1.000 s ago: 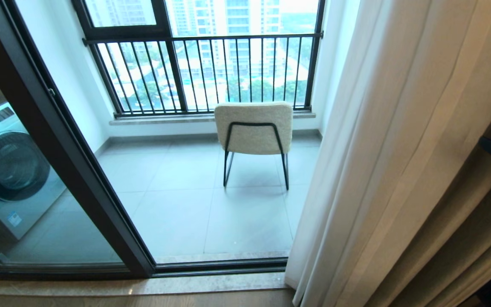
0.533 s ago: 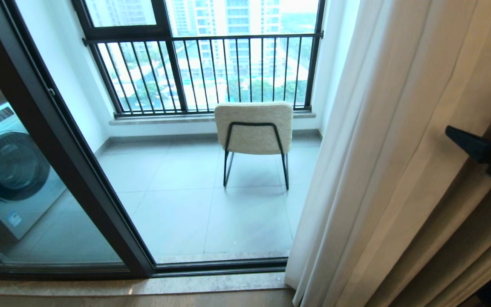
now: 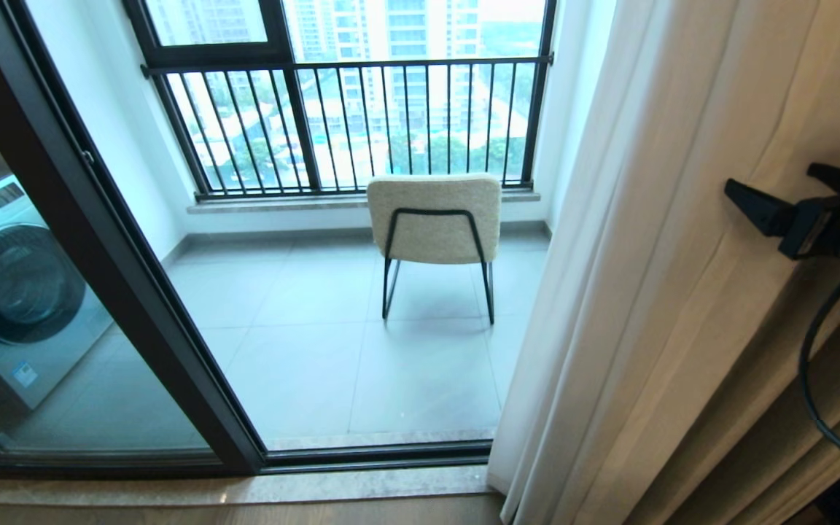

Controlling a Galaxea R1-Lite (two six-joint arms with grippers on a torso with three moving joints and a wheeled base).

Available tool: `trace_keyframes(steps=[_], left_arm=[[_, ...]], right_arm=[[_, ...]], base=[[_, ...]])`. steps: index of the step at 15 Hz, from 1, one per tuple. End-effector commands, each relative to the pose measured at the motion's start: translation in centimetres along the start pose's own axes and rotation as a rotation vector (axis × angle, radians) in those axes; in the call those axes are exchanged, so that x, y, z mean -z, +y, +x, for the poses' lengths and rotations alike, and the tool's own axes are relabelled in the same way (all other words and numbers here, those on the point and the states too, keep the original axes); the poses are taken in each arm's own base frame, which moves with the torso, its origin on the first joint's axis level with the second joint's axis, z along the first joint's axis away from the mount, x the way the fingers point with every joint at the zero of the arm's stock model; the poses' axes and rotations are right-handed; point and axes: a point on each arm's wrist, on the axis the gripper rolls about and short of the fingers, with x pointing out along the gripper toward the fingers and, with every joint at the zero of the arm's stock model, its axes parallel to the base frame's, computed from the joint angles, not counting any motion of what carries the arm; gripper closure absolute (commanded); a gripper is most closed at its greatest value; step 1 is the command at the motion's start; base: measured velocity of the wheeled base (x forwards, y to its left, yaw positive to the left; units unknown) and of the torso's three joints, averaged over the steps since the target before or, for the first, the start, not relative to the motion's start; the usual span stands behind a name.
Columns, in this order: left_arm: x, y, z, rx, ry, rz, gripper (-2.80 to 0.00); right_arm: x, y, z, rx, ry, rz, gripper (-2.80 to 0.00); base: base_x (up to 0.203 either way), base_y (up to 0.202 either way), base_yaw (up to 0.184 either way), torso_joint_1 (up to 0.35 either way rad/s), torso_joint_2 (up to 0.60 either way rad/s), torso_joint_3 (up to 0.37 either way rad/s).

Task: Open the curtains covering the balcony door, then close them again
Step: Close the inner curtains on both sides

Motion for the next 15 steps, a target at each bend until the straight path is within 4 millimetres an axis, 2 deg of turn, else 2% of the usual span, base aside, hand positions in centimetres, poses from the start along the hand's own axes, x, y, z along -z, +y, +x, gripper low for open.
trace_keyframes(steps=[1,8,9,15], left_arm=[[0.0,0.0,0.0,-0.002,-0.001,-0.001,0.0],[0.0,0.0,0.0,-0.001,-0.001,-0.001,0.0],[0.0,0.0,0.0,-0.001,-0.001,-0.001,0.0],[0.0,0.0,0.0,0.0,-0.001,-0.001,0.0]], right_arm=[[0.73,0.04,1.02,-0.004,0.012,-0.001,-2.8],[0.89,-0.01,1.37,0.003,-0.017,-0.007,-2.8],[0.93,0.0,1.38,0.003,-0.017,-0.008,0.0],[0.54,-0.01,0.94,0.002,-0.033,-0.016,0.0]], base=[[0.0,0.0,0.0,0.0,0.0,0.0],[0.0,0.0,0.0,0.0,0.0,0.0],[0.0,0.0,0.0,0.0,0.0,0.0],[0.0,0.0,0.0,0.0,0.0,0.0]])
